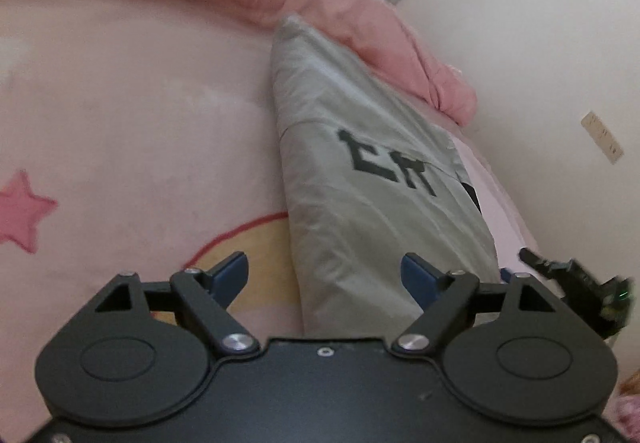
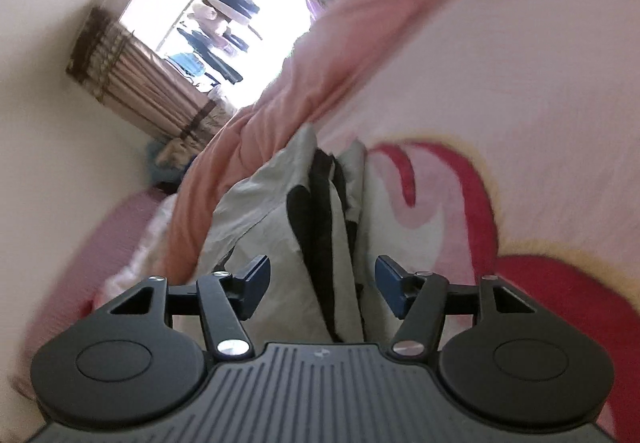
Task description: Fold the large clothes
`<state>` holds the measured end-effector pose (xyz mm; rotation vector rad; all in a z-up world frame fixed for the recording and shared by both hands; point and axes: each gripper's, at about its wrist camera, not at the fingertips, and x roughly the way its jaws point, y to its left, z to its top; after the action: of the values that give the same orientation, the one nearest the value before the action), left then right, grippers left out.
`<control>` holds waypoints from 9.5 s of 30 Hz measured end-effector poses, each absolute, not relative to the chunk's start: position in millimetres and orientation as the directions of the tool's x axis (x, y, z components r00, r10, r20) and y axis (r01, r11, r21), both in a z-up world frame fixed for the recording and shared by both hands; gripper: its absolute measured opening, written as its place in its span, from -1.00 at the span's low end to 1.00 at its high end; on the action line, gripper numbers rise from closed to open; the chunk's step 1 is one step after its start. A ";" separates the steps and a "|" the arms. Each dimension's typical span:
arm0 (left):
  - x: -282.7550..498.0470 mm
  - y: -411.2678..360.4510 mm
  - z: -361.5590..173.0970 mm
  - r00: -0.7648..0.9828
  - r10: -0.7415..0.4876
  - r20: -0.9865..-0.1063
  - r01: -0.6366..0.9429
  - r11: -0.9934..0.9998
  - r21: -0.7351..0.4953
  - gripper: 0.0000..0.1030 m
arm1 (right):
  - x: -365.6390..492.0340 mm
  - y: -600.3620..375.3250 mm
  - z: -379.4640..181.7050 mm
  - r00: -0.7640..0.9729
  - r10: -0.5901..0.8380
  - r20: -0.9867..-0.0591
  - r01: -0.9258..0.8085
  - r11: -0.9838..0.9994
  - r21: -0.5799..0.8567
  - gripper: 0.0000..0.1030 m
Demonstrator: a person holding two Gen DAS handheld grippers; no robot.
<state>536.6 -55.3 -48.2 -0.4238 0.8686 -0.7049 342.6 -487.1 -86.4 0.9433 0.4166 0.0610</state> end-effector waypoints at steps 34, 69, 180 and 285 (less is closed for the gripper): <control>600.9 -119.4 -50.5 0.405 -0.739 -0.539 0.337 0.668 -0.663 0.19 | 415.2 -451.4 -80.0 0.858 0.323 -0.399 0.085 0.676 0.732 -0.14; 539.7 71.7 -87.2 0.510 -0.735 -0.447 0.348 0.652 -0.674 0.31 | 409.8 -323.5 -93.0 0.846 0.392 -0.361 0.011 0.665 0.747 -0.07; 395.0 -2.5 -36.1 0.758 -0.384 -0.527 0.373 0.918 -0.133 0.65 | 318.8 -201.9 -18.2 0.865 -0.047 -0.499 0.155 0.972 0.177 -0.49; 128.0 58.5 28.5 0.757 -0.233 -0.610 0.159 0.972 -0.174 1.00 | 68.9 -129.8 32.4 0.774 -0.223 -0.592 0.264 0.964 -0.018 0.49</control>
<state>128.0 58.5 28.5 -0.1140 0.6790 -0.2143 68.9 -129.8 32.4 0.0674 0.6324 -0.2643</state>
